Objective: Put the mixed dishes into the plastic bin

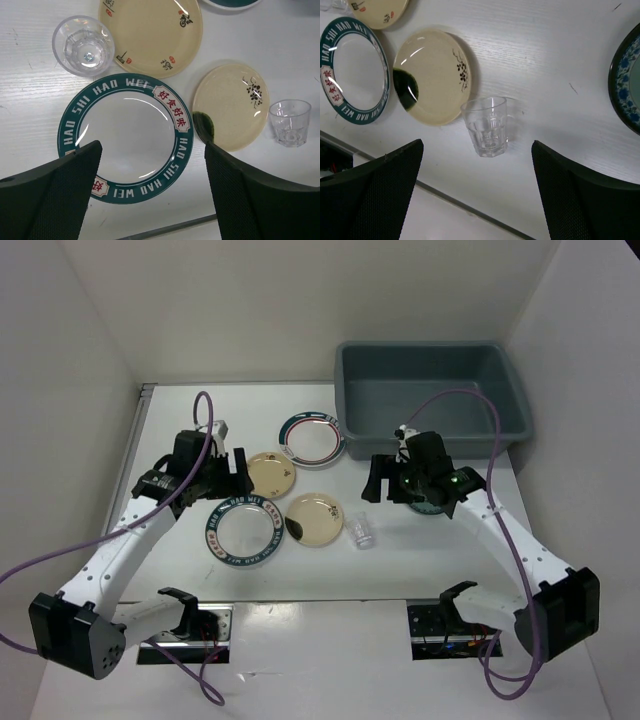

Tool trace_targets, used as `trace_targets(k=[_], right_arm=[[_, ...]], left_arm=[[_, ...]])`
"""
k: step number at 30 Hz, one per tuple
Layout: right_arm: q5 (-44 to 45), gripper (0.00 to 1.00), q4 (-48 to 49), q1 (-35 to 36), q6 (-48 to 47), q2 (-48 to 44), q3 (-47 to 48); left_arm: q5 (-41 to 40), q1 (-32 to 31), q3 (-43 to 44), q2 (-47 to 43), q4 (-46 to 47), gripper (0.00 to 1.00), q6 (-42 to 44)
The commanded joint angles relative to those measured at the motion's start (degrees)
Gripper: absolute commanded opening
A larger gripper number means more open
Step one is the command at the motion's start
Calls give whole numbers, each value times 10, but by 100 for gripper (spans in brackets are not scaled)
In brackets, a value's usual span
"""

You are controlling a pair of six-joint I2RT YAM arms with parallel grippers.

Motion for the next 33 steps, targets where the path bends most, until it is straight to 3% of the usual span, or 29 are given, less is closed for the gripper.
trace_targets(k=[1,5,10,14,16,24,29,33], right_arm=[[-28,94,43,4,25,11,-12],[-41,94,54,4,45,19,-18],[-41,94,70,4,55,5,-31],[-36,94,65,4,67,-28,-36],[-31,94,65,4,72,-48,-36],[-20,94,54,4,90,-101,-53],[-14,94,54,4,90,-106,-58],[-9,94,54,4,90,-106,-58]], left_arm=[[-19,-1,12,1,5,91,4],[-51,-1,12,16,53,98,-14],[-174,5,10,105,109,100,-64],[-214,18,37,165,141,79,-70],[-233,31,52,193,152,64,-70],[-271,80,62,250,159,63,-65],[-259,86,69,285,170,53,-52],[-223,86,69,302,170,53,-52]])
